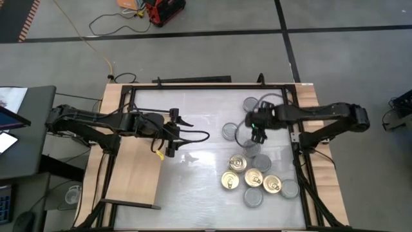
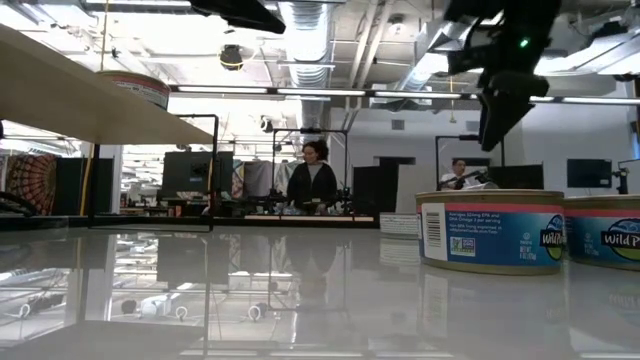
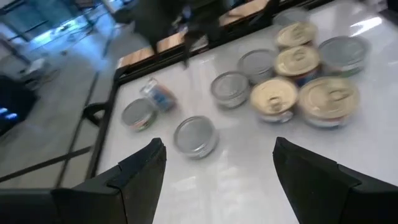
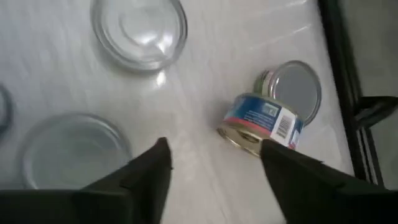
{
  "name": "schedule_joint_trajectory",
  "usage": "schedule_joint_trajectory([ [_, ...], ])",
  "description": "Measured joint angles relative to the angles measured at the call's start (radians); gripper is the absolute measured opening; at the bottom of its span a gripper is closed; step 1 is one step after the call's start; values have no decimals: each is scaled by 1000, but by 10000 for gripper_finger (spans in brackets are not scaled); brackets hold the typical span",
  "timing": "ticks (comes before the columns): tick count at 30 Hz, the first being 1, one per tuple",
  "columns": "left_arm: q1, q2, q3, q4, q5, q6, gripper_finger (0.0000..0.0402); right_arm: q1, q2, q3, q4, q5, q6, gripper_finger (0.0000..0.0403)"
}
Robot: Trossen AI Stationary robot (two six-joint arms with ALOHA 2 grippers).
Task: Stack canned seafood by type on shelf
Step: Stack the blue tuna can on top of the blue tuna can on the shelf
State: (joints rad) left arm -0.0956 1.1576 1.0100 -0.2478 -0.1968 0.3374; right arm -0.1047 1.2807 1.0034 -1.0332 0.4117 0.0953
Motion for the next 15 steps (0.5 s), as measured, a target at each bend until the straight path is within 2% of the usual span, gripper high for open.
schedule_joint_trajectory([
  [3,9,14,0,18,85,-1,284,-88,29,30,-23,-50,-157,340],
  [6,18,36,0,12,131,34,284,-135,36,58,-29,-73,-312,359],
  [11,55,77,0,34,140,102,284,-231,76,95,-41,-178,-478,361],
  [15,89,105,0,64,140,106,284,-279,172,147,-112,-201,-548,359],
])
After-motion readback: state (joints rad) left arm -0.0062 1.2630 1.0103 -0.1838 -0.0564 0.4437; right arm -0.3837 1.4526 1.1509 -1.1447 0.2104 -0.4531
